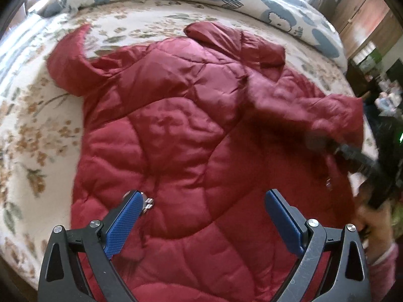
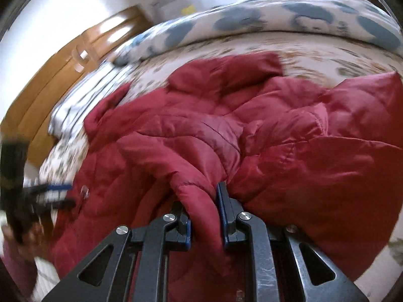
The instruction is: Fold large clothes
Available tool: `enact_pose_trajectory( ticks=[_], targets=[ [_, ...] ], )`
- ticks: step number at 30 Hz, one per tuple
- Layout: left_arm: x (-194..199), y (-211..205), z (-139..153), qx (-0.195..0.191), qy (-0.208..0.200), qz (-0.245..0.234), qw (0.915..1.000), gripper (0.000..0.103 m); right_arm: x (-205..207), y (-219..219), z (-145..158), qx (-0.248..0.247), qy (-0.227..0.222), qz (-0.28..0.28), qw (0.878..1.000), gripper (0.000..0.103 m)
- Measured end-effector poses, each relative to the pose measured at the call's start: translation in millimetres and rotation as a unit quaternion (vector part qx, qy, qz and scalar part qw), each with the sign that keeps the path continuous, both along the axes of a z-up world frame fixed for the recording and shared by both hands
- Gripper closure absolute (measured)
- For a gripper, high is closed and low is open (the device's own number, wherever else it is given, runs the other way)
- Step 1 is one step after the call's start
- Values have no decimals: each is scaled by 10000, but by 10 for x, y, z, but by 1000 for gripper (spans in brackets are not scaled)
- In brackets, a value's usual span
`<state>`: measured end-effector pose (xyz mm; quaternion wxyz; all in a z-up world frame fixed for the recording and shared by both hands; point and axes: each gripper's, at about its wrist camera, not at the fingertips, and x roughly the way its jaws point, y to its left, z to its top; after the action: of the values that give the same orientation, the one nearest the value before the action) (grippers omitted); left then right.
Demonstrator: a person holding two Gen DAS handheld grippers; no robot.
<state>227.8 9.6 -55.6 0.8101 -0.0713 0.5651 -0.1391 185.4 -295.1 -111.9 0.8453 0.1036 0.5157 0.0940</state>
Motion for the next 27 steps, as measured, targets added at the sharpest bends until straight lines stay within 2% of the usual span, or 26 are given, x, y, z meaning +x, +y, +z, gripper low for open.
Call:
enact_pose_trajectory(
  ticks=[5,7,9,11,12,13,14,15,16,17,19,22,24,27],
  targets=[
    [475,36,-133,-664,295,-45,9973,5,-23,145,-126,114,138,309,9994,82],
    [720,21,-249,-1062,518,-81,9930,5,-29,165,-131,123,125,331,9993,82],
    [932,1,-394,-1309,760,-80,9884,6,-12,183,-124,78,101,343,9993,81],
    [1095,-38,-500,-1412,810,-119,9866,8,-5,212,-122,28,100,379,9992,81],
    [1171,-58,-551,-1383,801,-129,9871,15,-11,219,-122,11,99,393,9992,81],
    [1244,-90,-607,-1343,832,-163,9873,30,-16,228,-123,-2,100,396,9992,81],
    [1295,-119,-643,-1293,871,-183,9876,37,-3,251,-127,-17,100,390,9992,80],
    [1346,-155,-693,-1224,895,-206,9882,59,-9,257,-124,-23,99,379,9992,80],
    [1371,-183,-731,-1270,937,-266,9871,74,-24,248,-117,-11,98,360,9993,79],
    [1382,-201,-761,-1289,944,-279,9868,75,-32,249,-112,-12,98,342,9994,77],
    [1364,-191,-742,-1243,835,-300,9883,85,-55,245,-96,-21,101,302,9995,73],
    [1256,-105,-626,-1168,655,-351,9904,89,-114,225,-51,122,94,263,9995,68],
    [1140,-22,-467,-961,432,-294,9940,90,-172,198,-6,236,54,248,9994,63],
    [1034,123,-317,-448,50,-80,9990,90,-255,115,100,295,-64,125,9995,61]
  ],
)
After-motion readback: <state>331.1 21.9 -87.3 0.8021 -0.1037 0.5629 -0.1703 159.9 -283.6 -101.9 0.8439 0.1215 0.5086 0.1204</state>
